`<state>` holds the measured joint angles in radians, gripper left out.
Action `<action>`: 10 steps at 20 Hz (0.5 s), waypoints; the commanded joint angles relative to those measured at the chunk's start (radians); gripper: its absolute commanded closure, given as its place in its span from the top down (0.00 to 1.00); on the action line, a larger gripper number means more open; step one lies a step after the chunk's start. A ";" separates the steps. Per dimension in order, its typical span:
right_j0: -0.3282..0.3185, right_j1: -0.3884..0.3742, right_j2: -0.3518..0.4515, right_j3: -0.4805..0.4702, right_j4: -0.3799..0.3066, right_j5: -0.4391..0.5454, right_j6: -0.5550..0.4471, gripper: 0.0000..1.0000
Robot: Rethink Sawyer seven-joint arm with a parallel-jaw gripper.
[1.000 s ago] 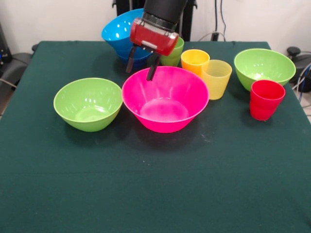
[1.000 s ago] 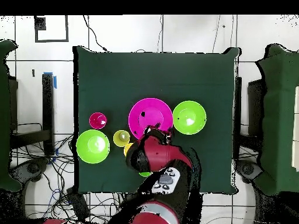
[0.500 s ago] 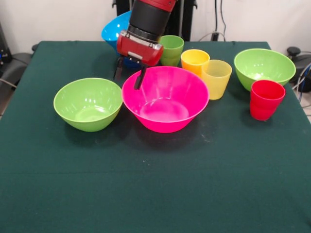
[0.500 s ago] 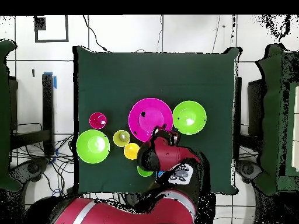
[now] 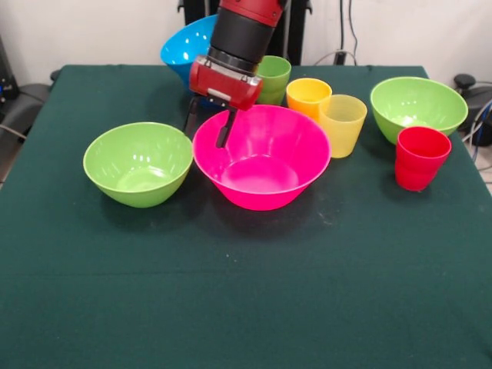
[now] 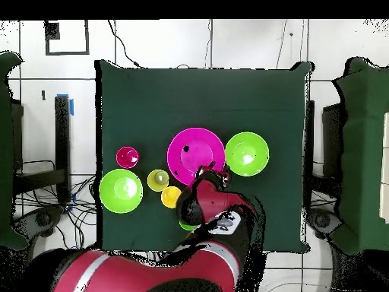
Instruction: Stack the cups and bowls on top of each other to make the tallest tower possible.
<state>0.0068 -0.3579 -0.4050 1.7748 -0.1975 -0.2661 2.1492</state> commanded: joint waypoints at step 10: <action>0.098 0.090 -0.019 -0.056 0.104 -0.180 0.128 1.00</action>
<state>0.1018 -0.3008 -0.4819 1.7643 -0.1674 -0.3970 2.1492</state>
